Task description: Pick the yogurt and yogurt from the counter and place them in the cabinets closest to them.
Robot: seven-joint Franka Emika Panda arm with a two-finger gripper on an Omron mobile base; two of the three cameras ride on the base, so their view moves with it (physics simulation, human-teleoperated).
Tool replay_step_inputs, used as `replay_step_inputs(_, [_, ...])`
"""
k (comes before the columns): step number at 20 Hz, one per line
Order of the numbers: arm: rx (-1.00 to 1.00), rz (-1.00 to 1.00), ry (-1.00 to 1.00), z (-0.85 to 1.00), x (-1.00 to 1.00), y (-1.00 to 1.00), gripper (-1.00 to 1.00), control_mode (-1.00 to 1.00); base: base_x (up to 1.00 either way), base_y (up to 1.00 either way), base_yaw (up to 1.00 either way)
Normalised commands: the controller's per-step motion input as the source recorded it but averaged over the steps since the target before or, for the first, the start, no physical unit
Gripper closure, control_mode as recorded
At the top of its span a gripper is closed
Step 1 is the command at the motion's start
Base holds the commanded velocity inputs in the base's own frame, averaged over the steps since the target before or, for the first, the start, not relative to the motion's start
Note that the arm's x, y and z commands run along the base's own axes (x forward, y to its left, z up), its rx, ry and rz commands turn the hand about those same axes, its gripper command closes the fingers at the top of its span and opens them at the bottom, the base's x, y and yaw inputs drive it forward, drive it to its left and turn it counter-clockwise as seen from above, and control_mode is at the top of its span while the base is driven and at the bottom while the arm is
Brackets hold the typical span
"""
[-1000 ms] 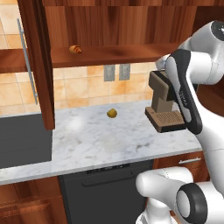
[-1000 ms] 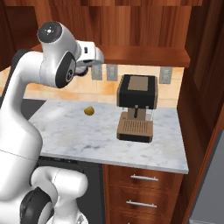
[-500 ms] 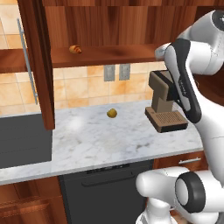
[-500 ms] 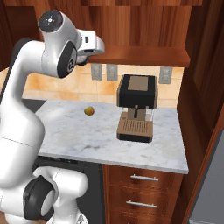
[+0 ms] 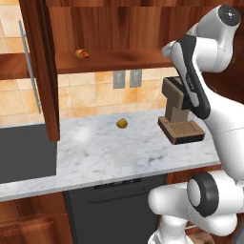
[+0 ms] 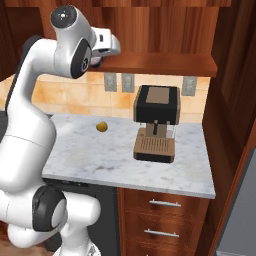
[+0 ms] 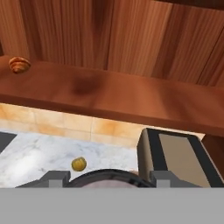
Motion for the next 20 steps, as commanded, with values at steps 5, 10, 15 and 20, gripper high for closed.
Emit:
replay_step_inputs(5, [0.0,0.0,0.0,0.03,0.34,0.07,1.0,-1.0,0.0,0.0,0.0])
replay_step_inputs(10, [0.01,0.0,0.0,0.03,0.38,0.09,1.0,-1.0,0.0,0.0,0.0])
replay_step_inputs(15, [0.02,0.0,0.0,0.04,0.42,0.11,1.0,-1.0,0.0,0.0,0.0])
replay_step_inputs(20, [0.05,0.0,0.01,0.0,0.44,0.11,1.0,-1.0,0.0,0.0,0.0])
